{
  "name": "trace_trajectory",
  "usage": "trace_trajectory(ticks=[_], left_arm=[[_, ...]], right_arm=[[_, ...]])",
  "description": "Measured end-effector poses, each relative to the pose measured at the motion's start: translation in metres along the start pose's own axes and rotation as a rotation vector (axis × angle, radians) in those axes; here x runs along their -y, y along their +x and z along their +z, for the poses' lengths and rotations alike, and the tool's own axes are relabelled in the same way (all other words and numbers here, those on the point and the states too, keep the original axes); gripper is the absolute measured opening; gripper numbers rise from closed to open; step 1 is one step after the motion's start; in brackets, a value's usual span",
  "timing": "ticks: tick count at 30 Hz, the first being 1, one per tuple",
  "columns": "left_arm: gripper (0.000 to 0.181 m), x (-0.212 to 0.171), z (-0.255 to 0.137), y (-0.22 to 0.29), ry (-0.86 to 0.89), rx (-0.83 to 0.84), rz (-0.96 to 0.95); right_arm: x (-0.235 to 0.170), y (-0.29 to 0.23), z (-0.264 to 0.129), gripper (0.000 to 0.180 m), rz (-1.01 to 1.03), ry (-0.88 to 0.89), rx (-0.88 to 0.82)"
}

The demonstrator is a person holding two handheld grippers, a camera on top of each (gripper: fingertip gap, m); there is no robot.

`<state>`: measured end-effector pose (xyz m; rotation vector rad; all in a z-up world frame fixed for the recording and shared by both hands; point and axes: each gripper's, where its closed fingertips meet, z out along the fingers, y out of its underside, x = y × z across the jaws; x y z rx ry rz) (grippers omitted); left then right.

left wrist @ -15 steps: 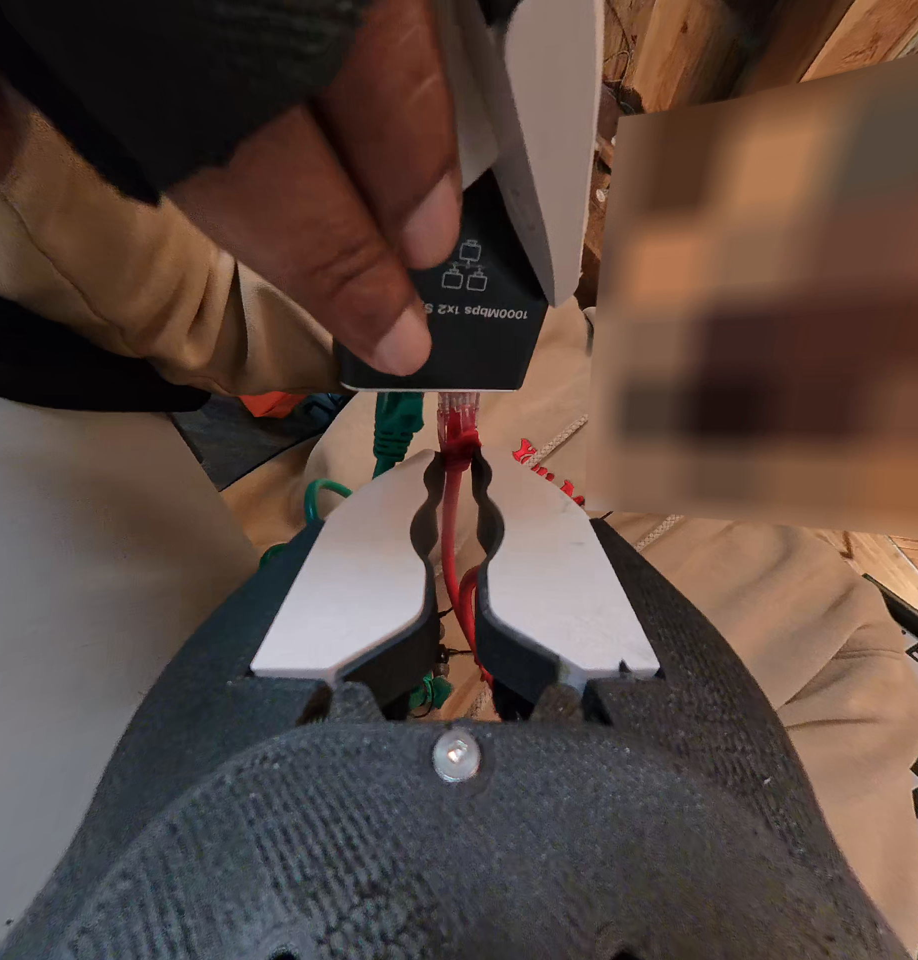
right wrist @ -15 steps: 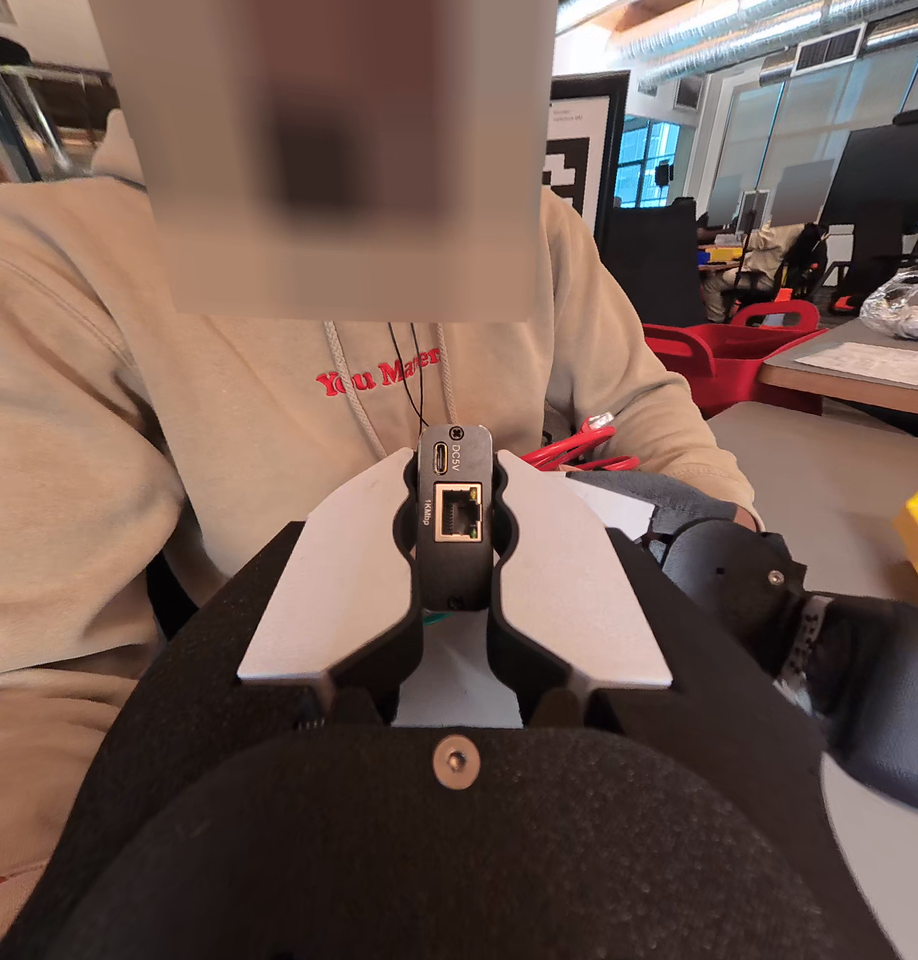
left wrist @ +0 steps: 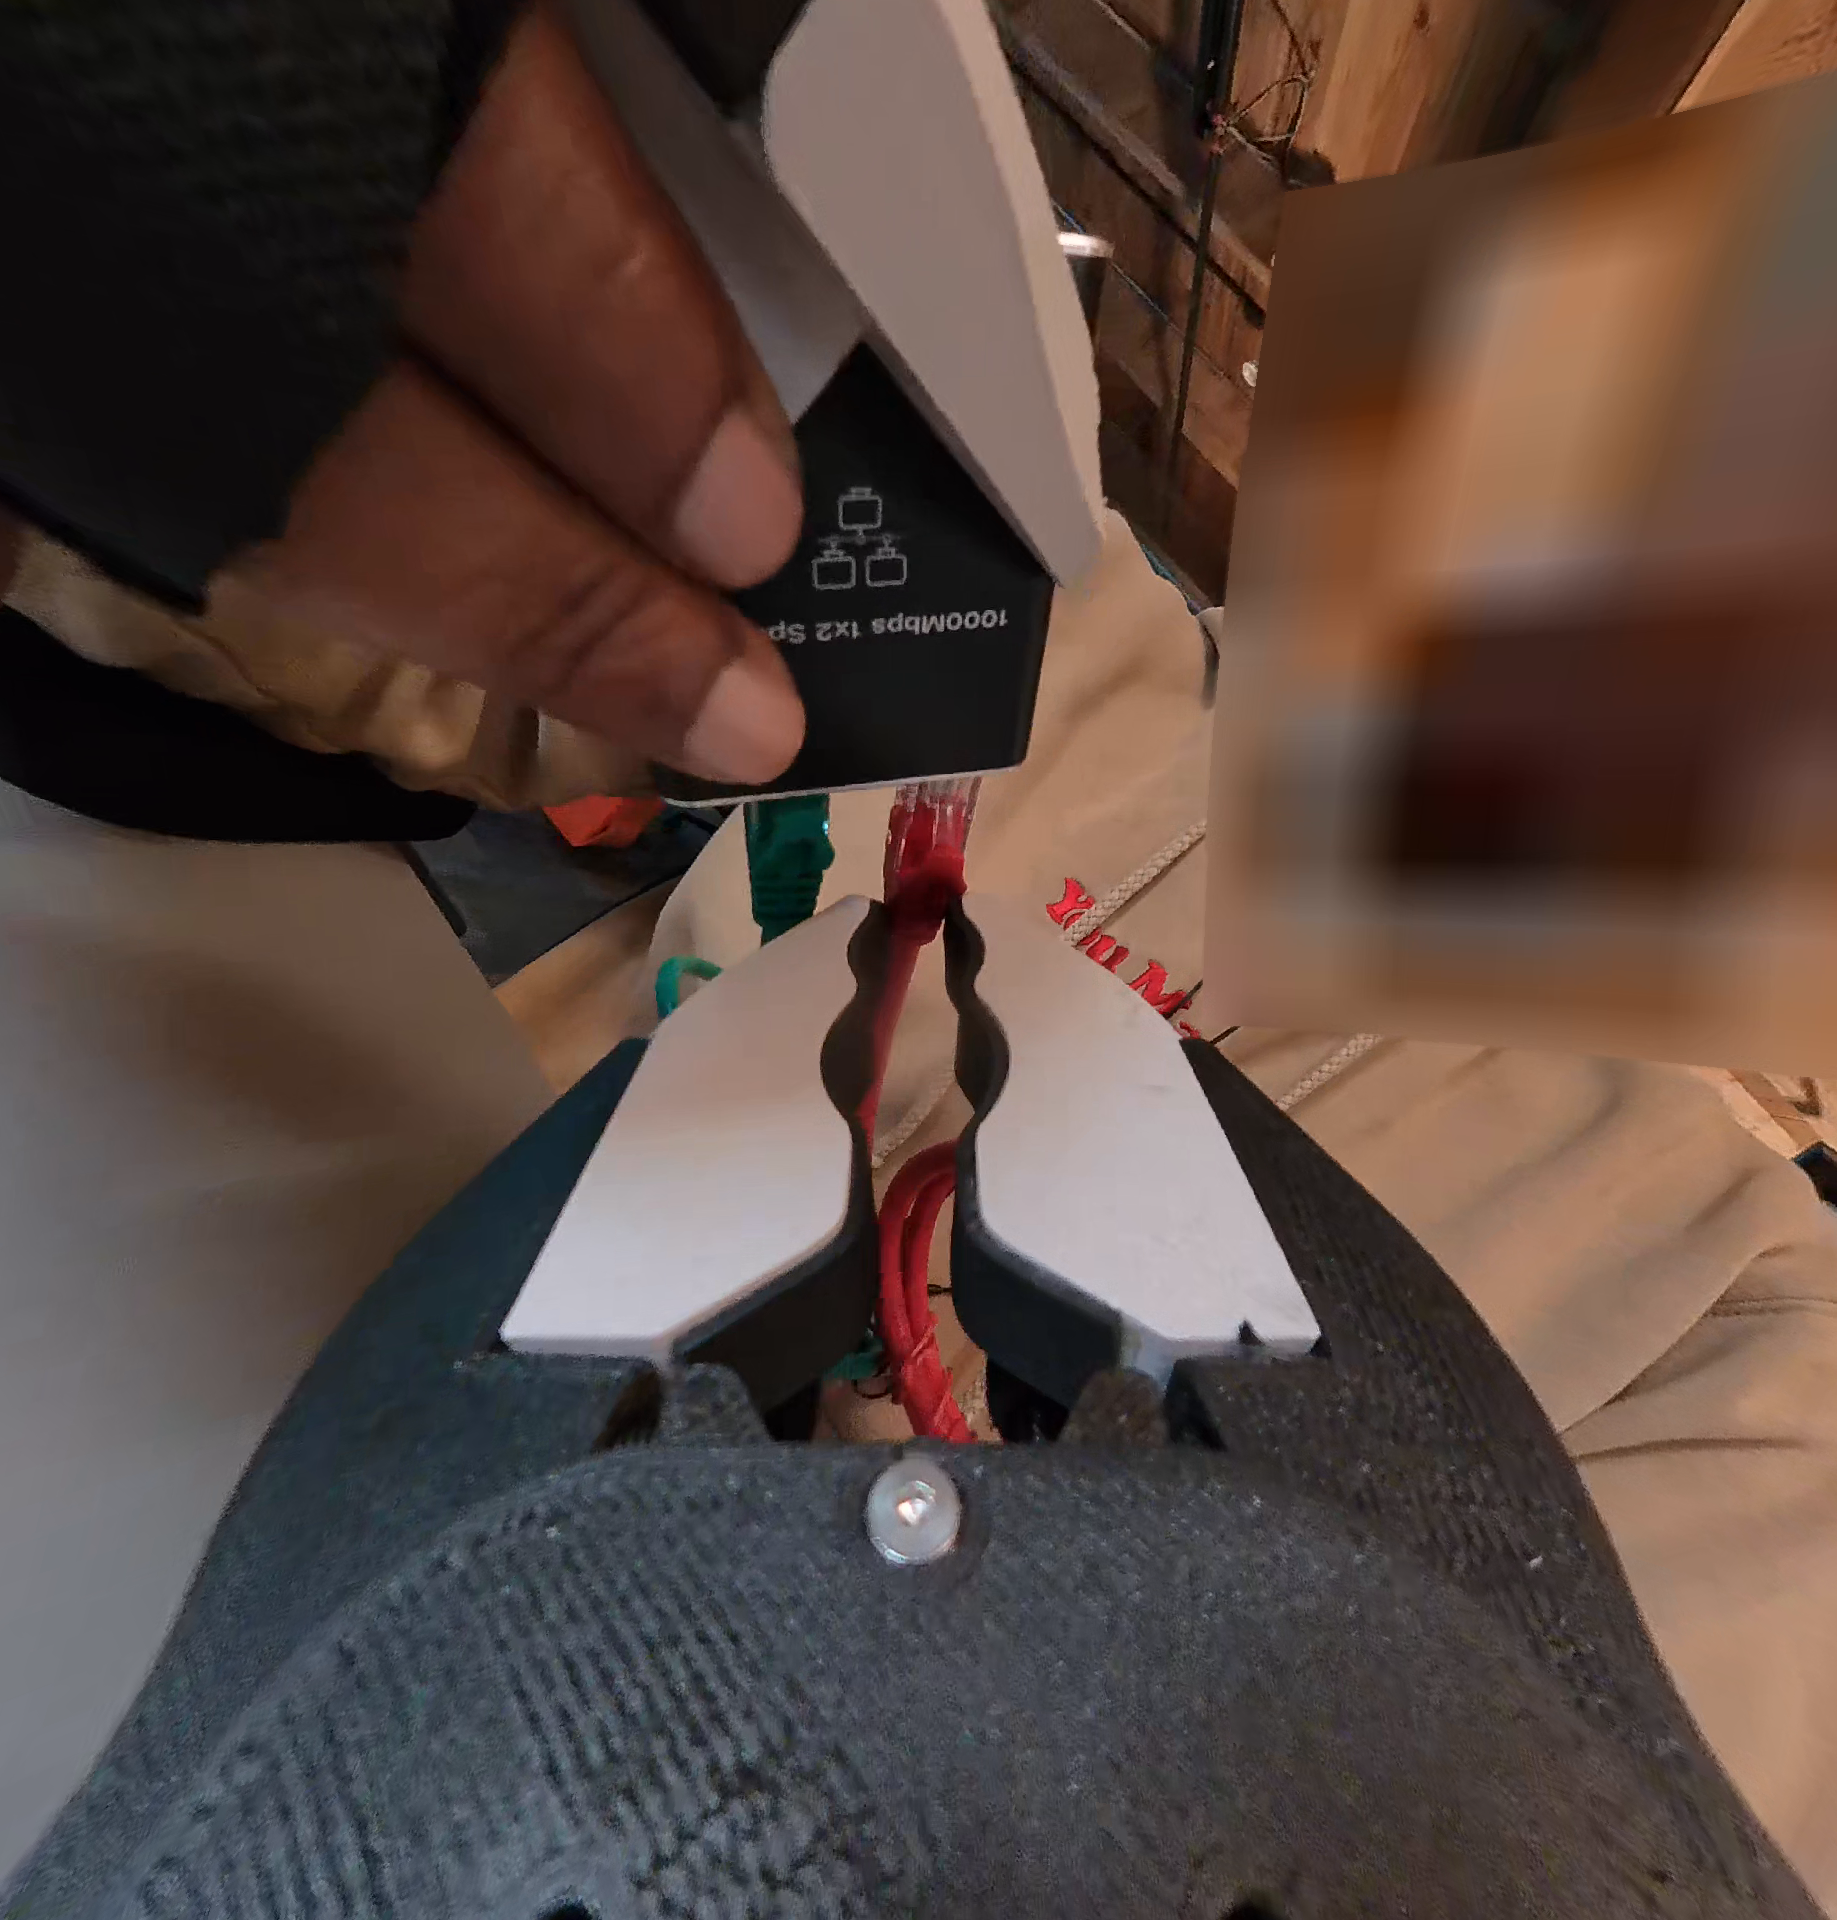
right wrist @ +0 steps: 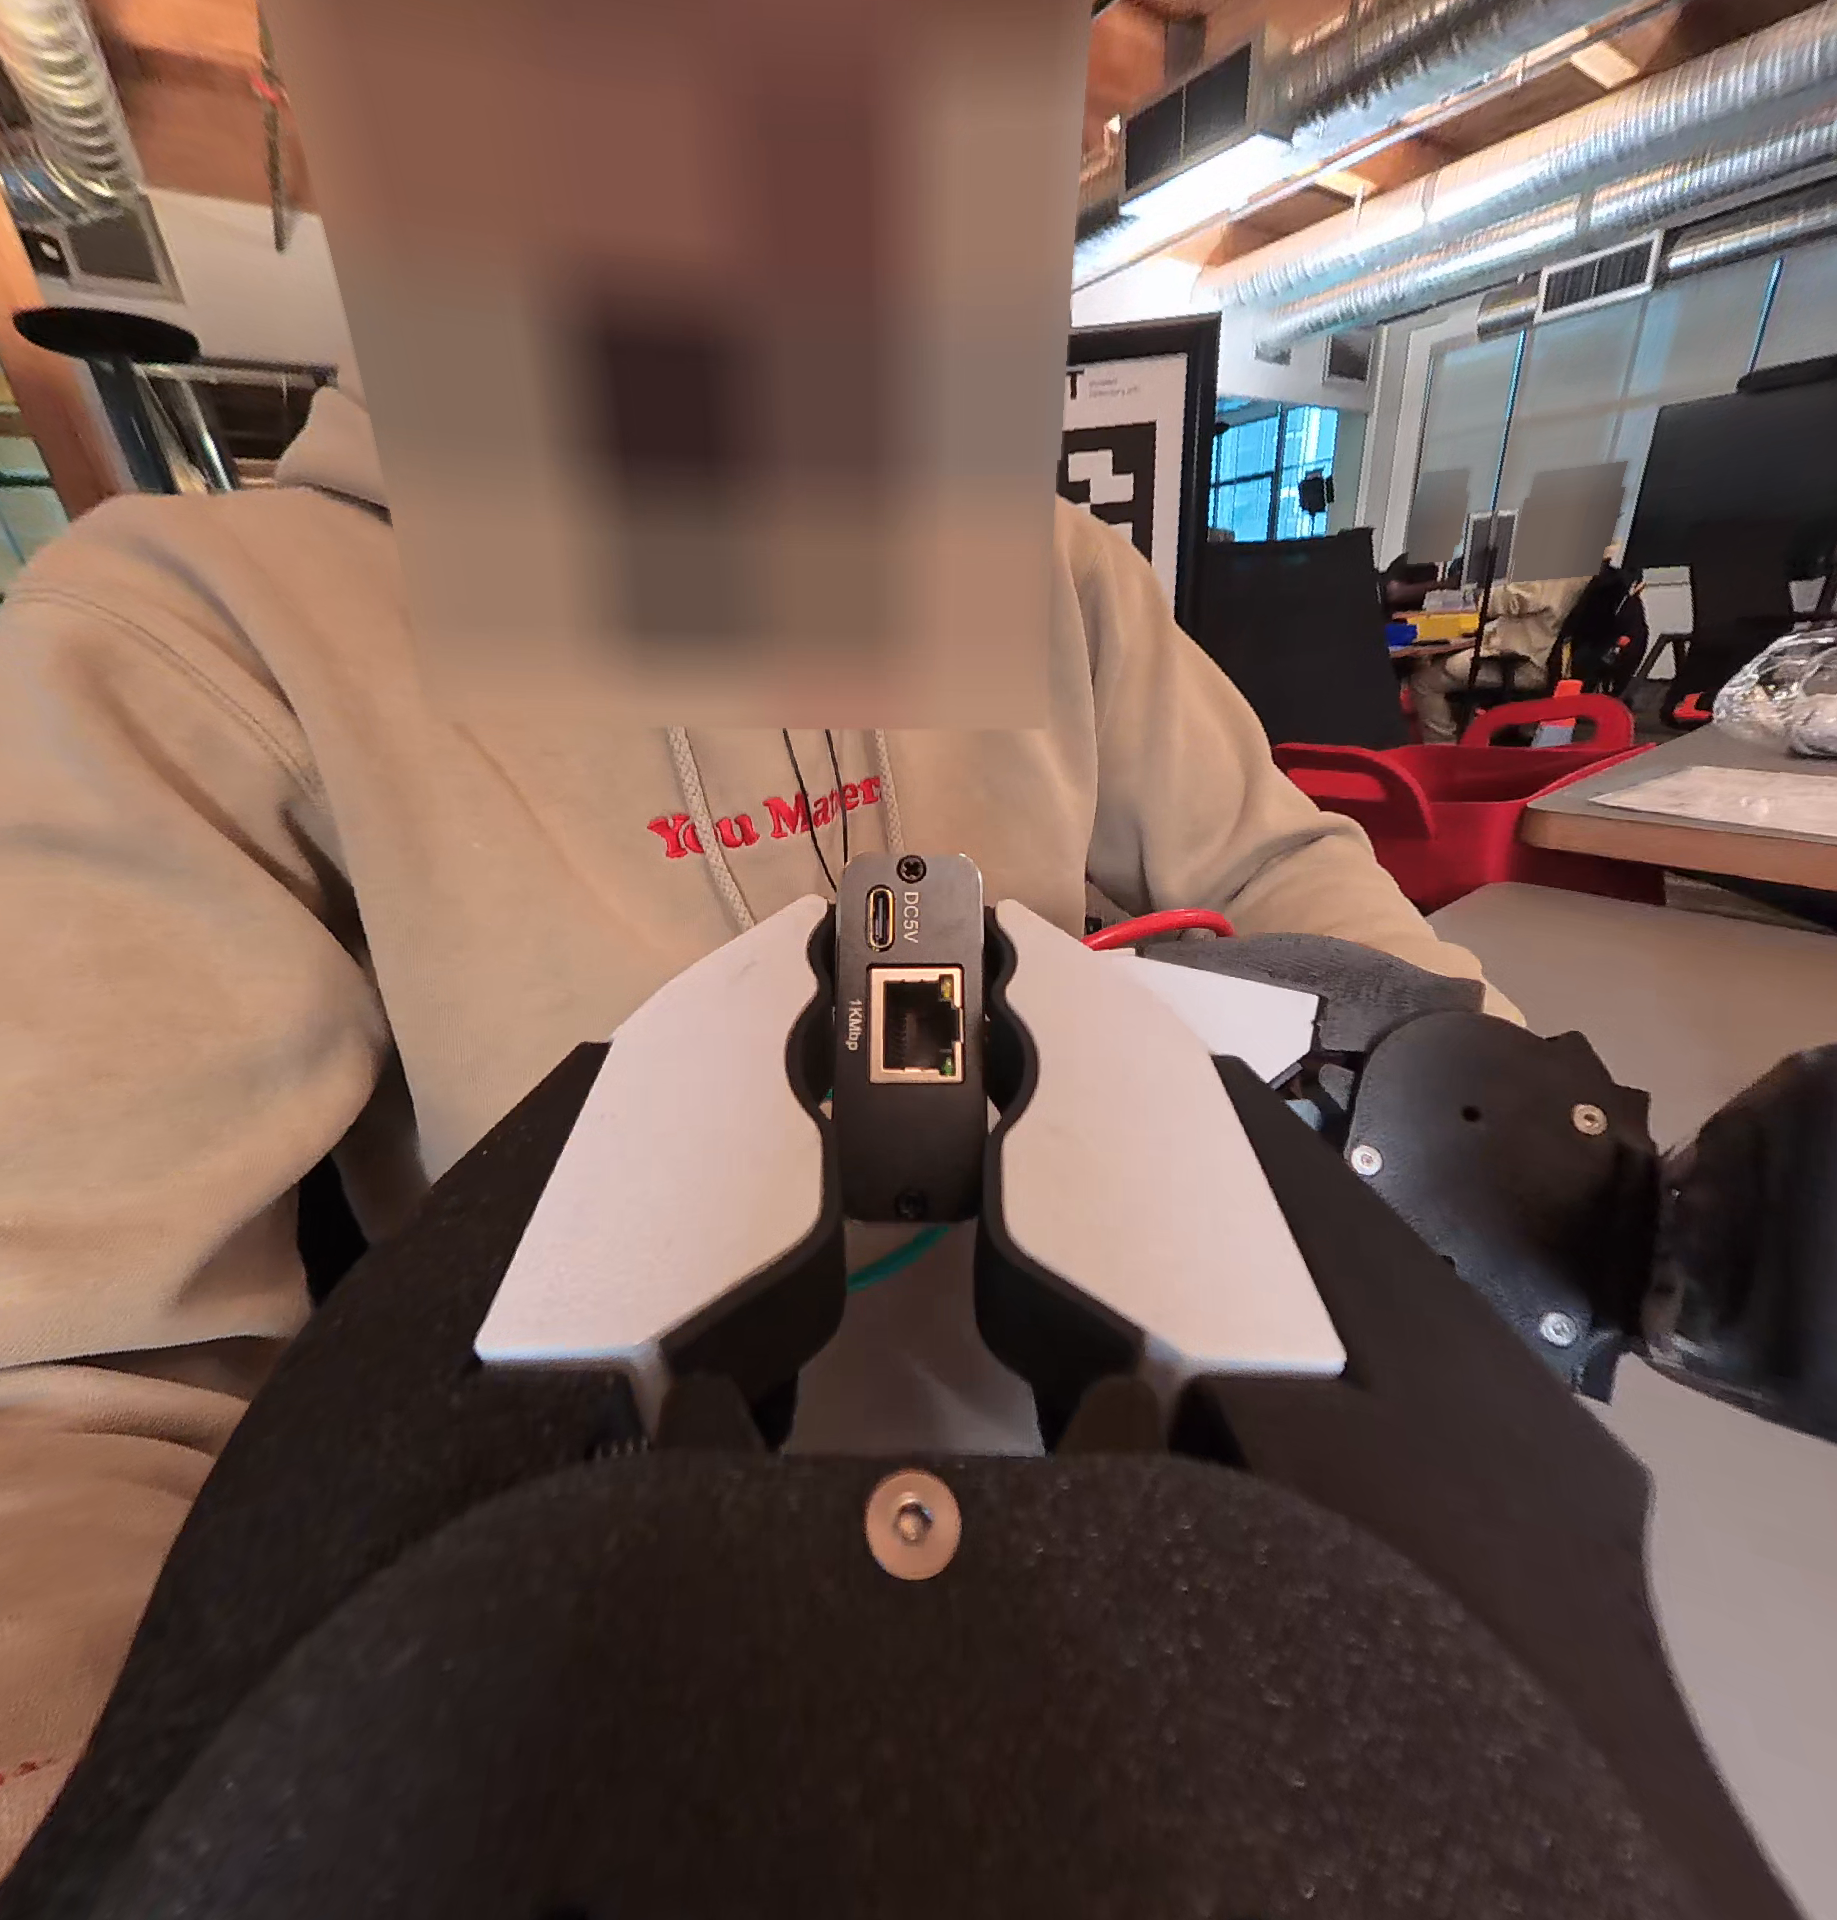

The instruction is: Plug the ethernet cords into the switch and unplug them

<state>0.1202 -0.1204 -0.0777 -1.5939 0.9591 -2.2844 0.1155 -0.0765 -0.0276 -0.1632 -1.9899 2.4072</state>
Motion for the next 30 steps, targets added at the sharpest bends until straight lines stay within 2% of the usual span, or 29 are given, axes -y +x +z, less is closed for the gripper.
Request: trace_trajectory(ticks=[1, 17, 30], left_arm=[[0.010, 0.000, 0.000, 0.000, 0.001, 0.000, 0.000], [0.010, -0.002, -0.006, -0.010, 0.000, 0.036, -0.046], [0.010, 0.007, -0.014, -0.007, 0.047, 0.048, -0.039]], right_arm=[[0.001, 0.000, 0.000, 0.025, 0.001, 0.005, 0.002], [-0.002, 0.002, -0.001, 0.025, 0.031, 0.027, 0.017], [0.004, 0.012, -0.014, 0.025, 0.079, 0.174, 0.014]])
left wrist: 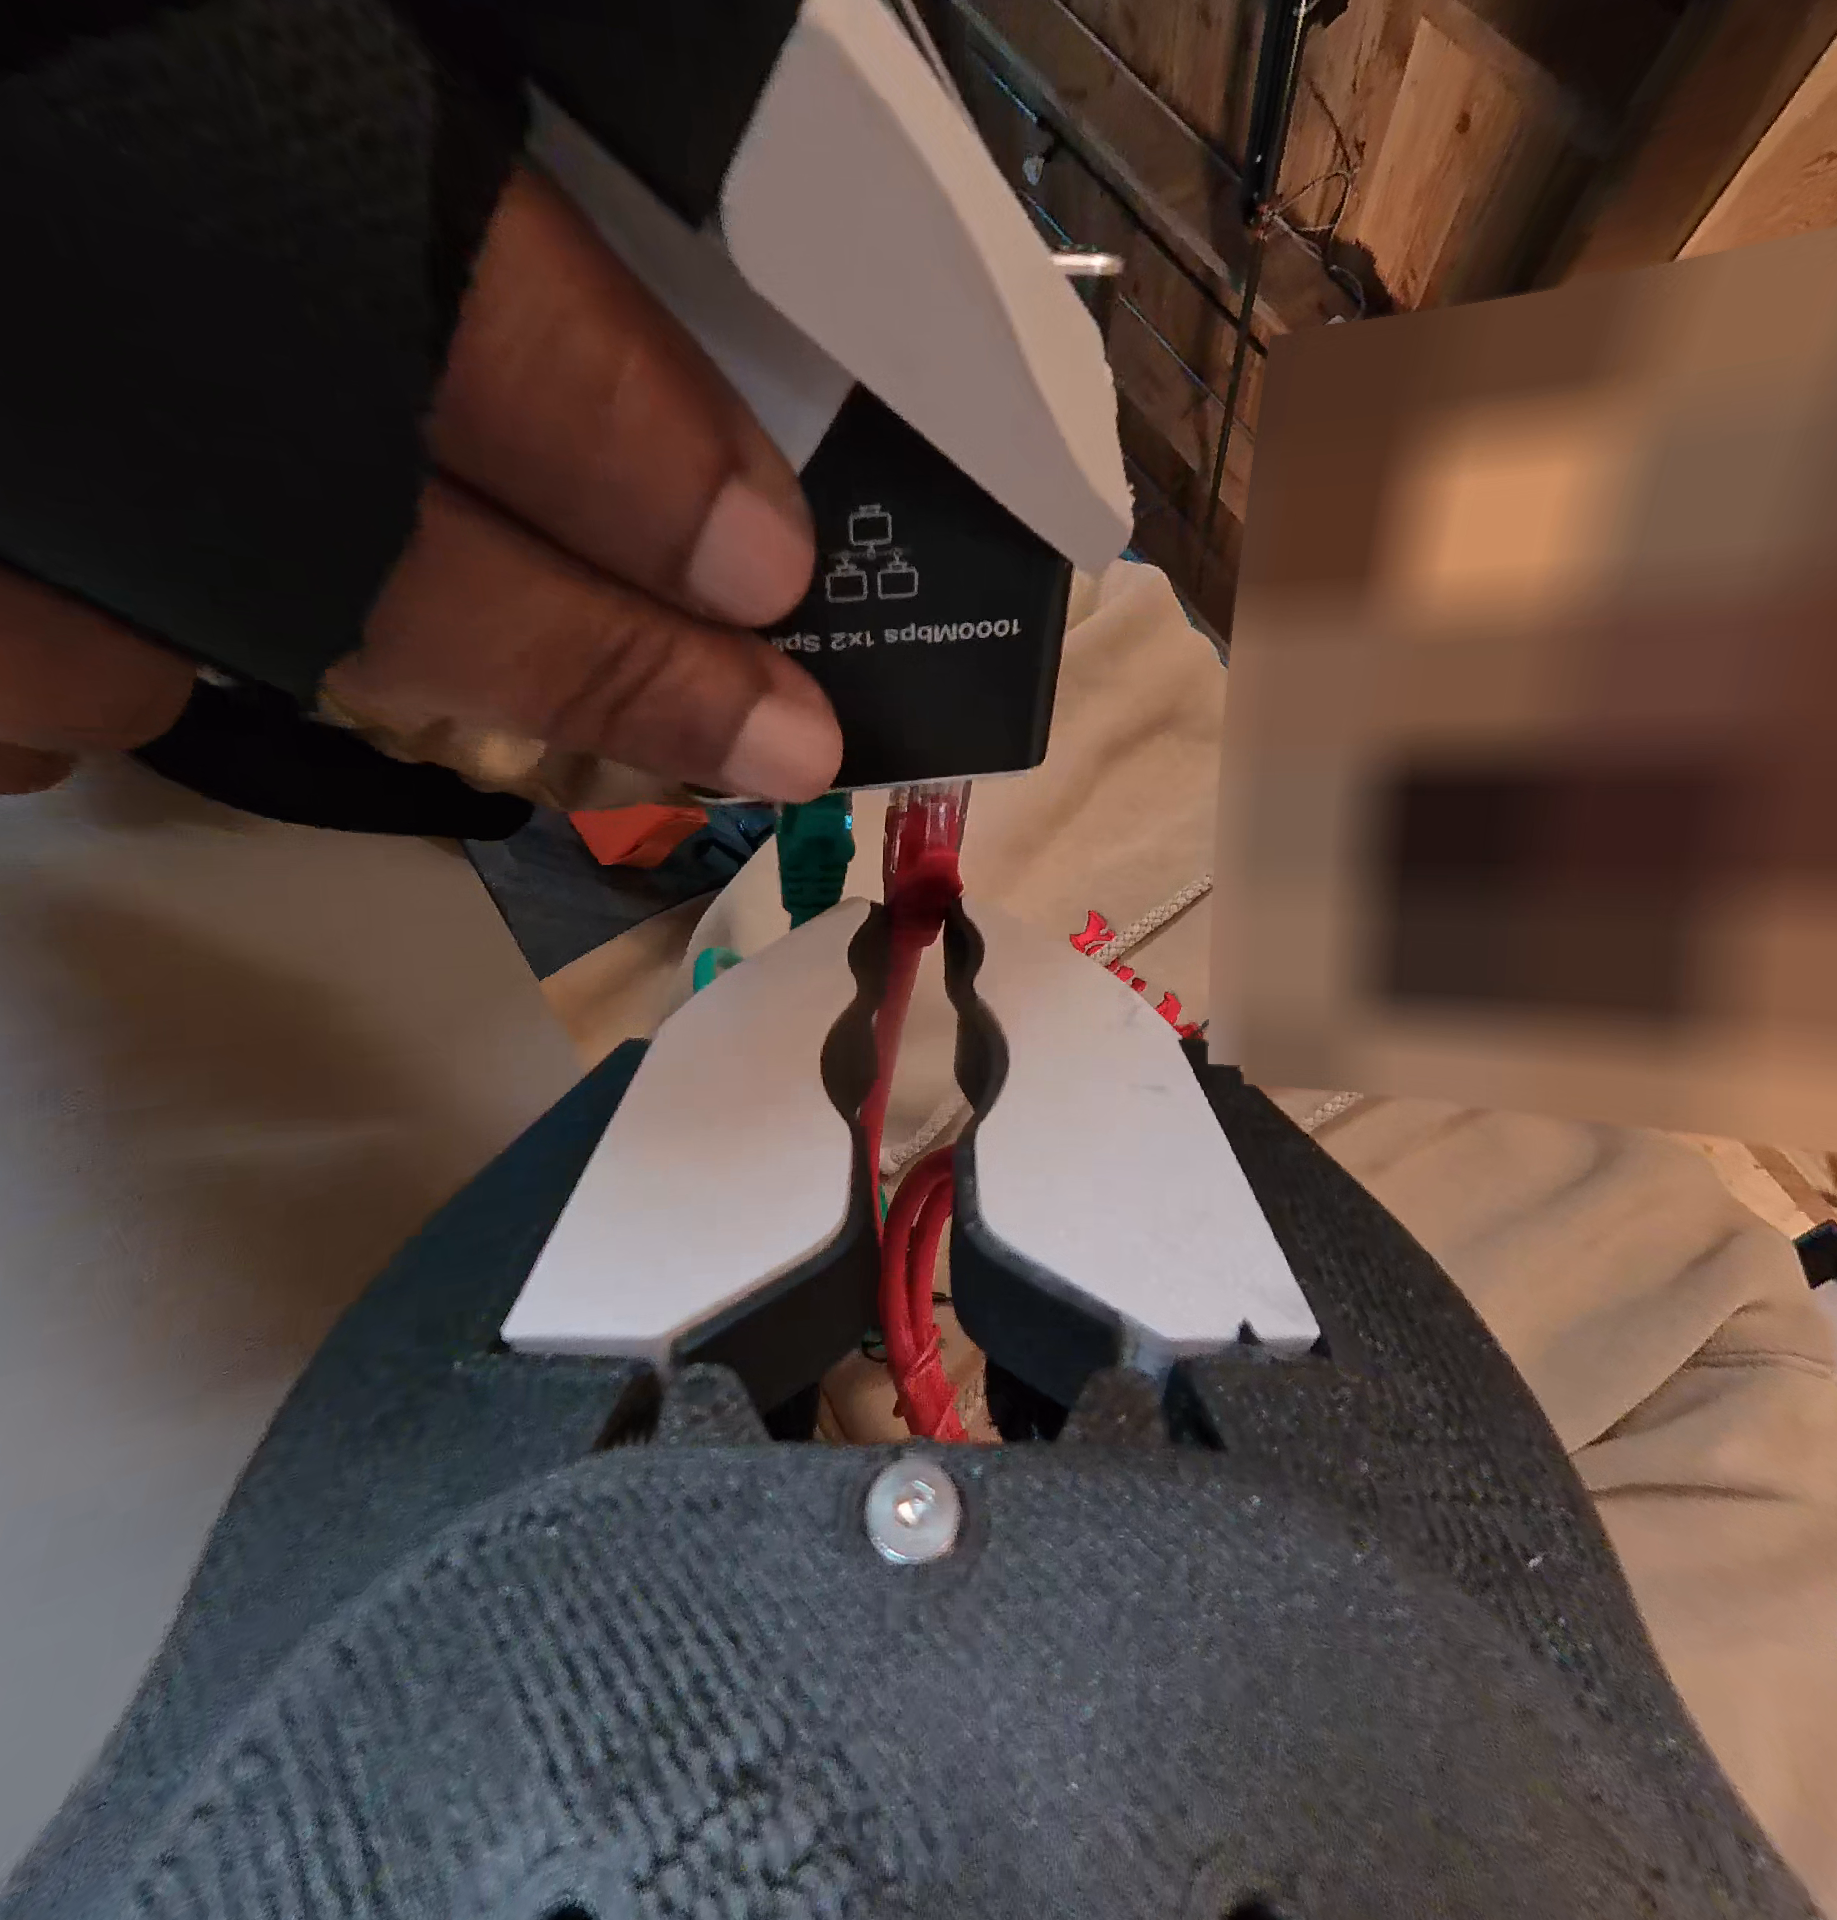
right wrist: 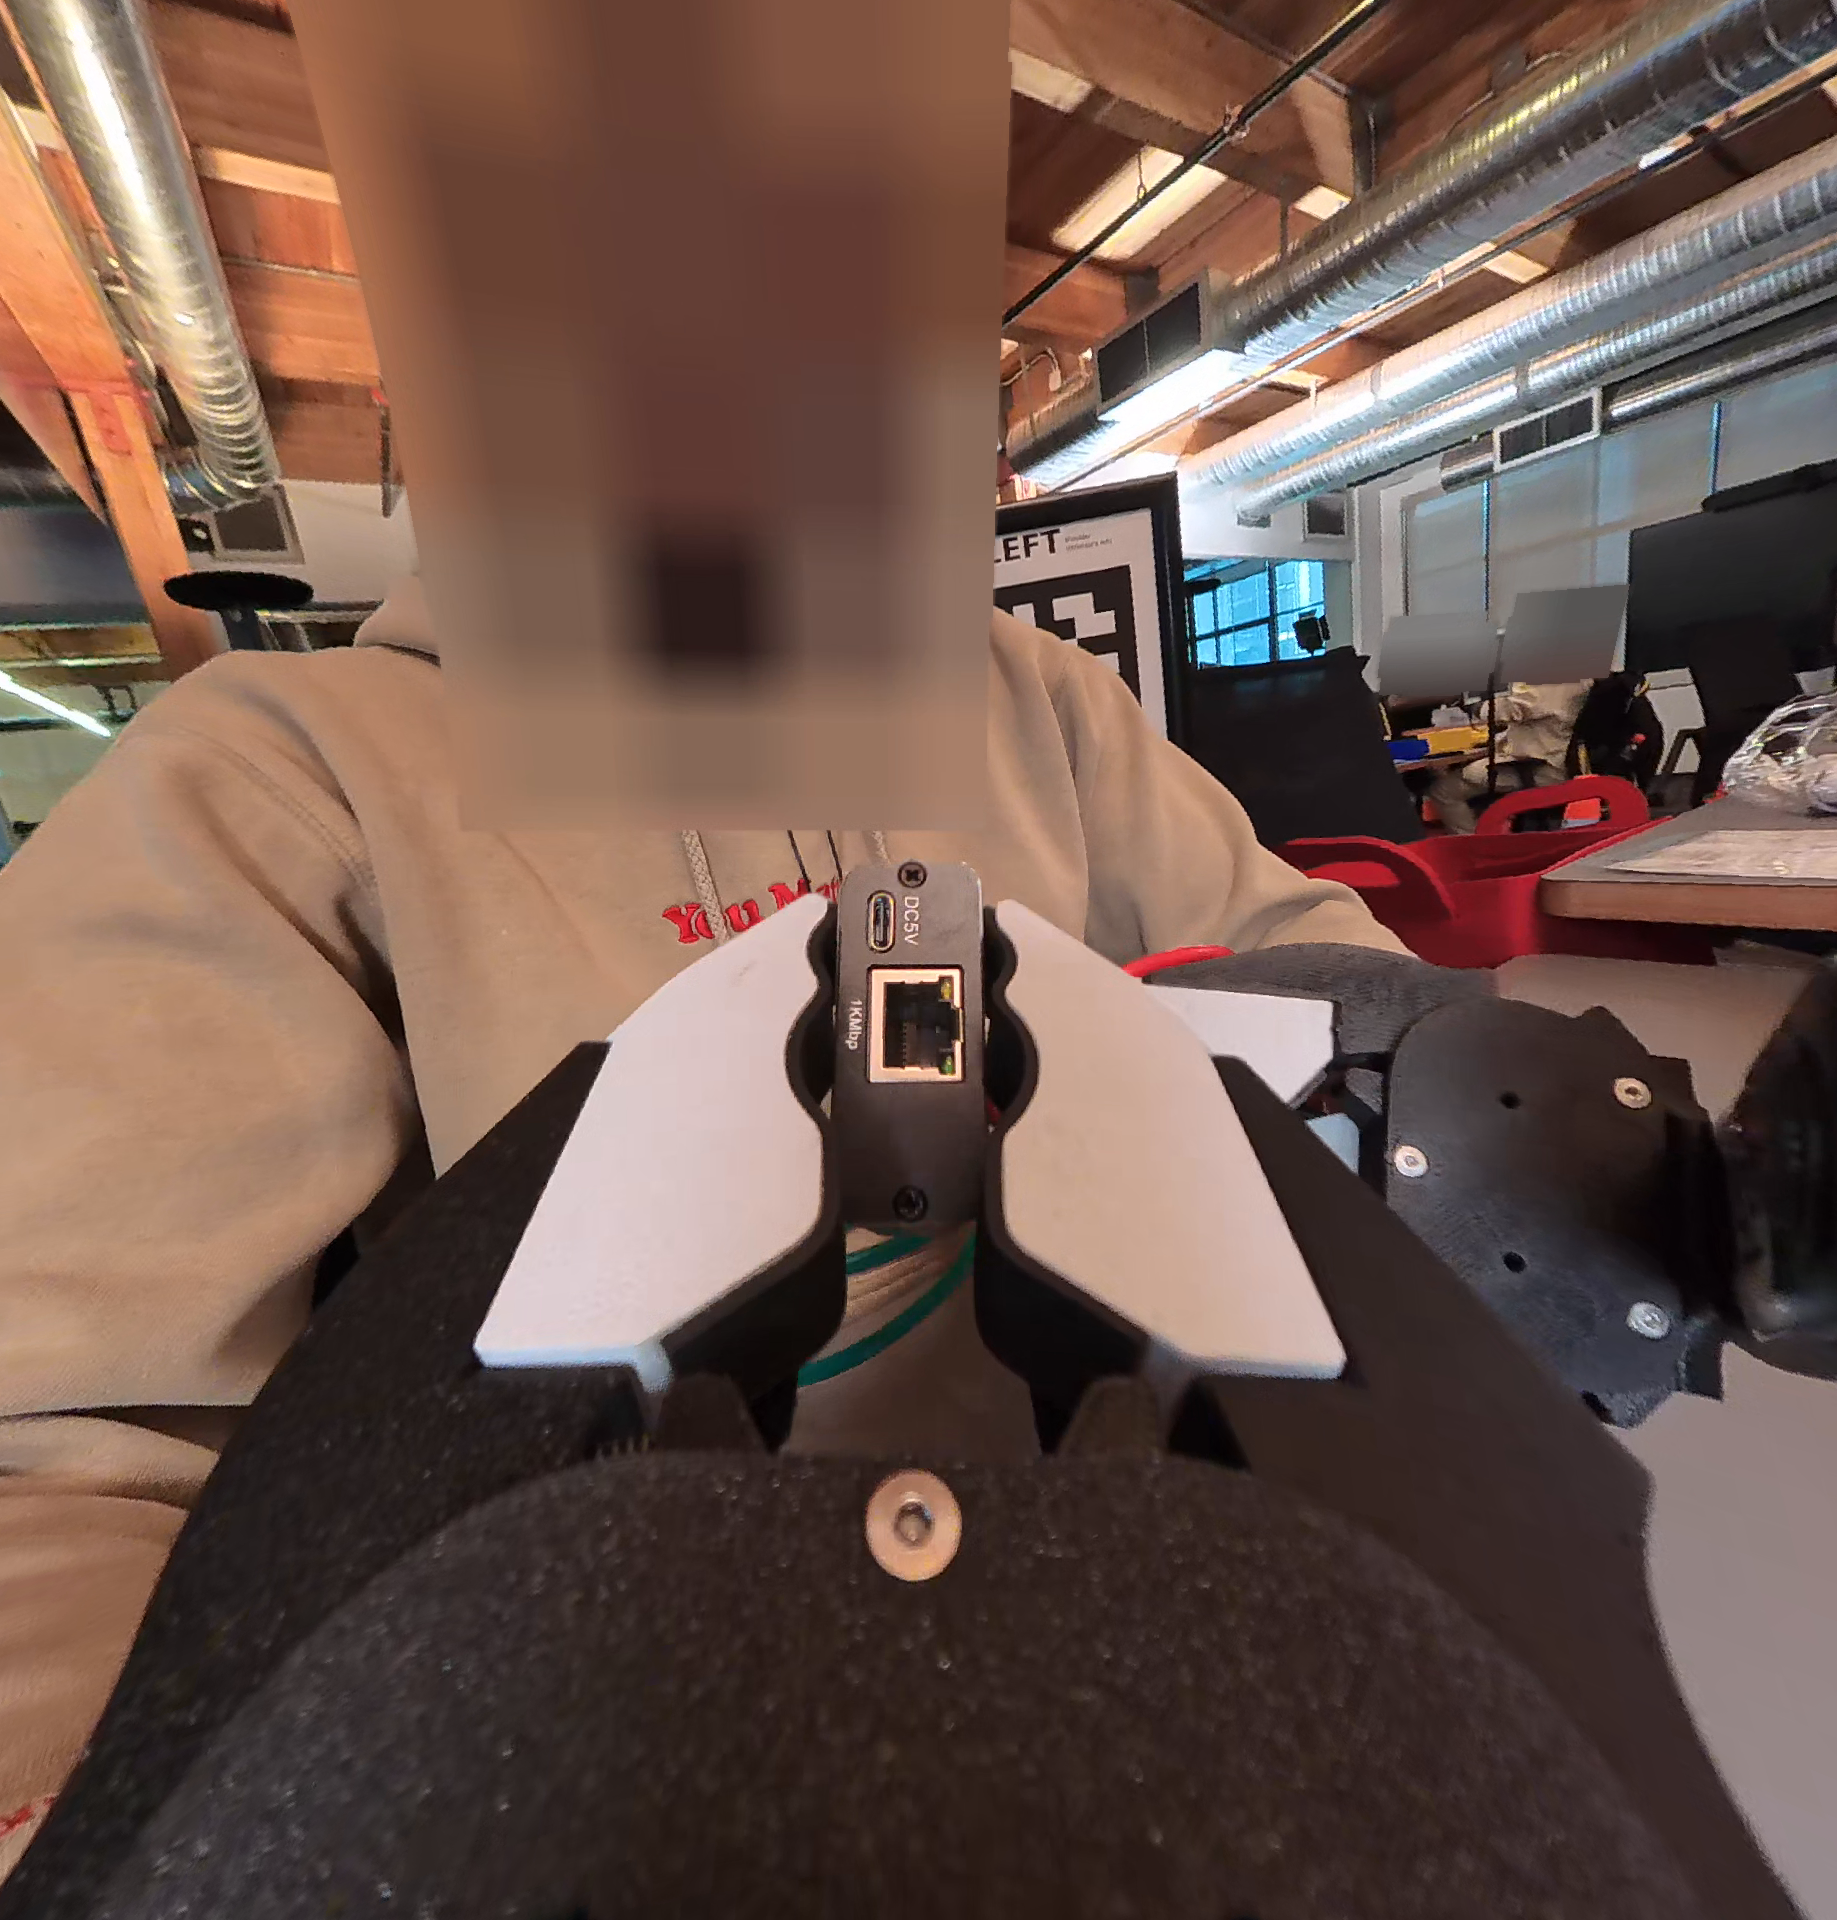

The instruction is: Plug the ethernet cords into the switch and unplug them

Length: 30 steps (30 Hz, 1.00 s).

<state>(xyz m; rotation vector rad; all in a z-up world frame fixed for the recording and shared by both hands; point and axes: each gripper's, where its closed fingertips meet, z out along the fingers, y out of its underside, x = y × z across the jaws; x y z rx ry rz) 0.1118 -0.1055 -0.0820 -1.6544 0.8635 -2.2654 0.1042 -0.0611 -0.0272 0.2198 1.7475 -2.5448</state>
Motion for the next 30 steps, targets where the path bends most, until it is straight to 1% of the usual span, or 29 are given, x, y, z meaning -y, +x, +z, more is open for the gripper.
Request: trace_trajectory(ticks=[6, 11, 14, 17, 23, 30], left_arm=[[0.010, 0.002, -0.002, -0.002, 0.014, 0.012, -0.026], [0.010, 0.006, -0.006, -0.004, 0.045, 0.008, -0.050], [0.010, 0.009, -0.006, -0.004, 0.061, 0.026, -0.018], [0.009, 0.015, -0.009, -0.004, 0.095, 0.043, 0.003], [0.009, 0.017, -0.010, -0.004, 0.103, 0.085, 0.071], [0.009, 0.019, -0.012, 0.001, 0.076, 0.142, 0.170]], right_arm=[[0.005, 0.001, 0.000, 0.025, 0.020, 0.064, 0.029], [0.008, 0.001, -0.003, 0.025, -0.002, 0.088, 0.022], [0.008, 0.002, -0.004, 0.024, 0.009, 0.098, 0.024], [0.012, 0.006, -0.008, 0.024, 0.001, 0.121, -0.009], [0.008, 0.009, -0.003, 0.025, -0.032, -0.005, -0.105], [0.010, 0.012, -0.001, 0.025, 0.005, 0.009, -0.106]])
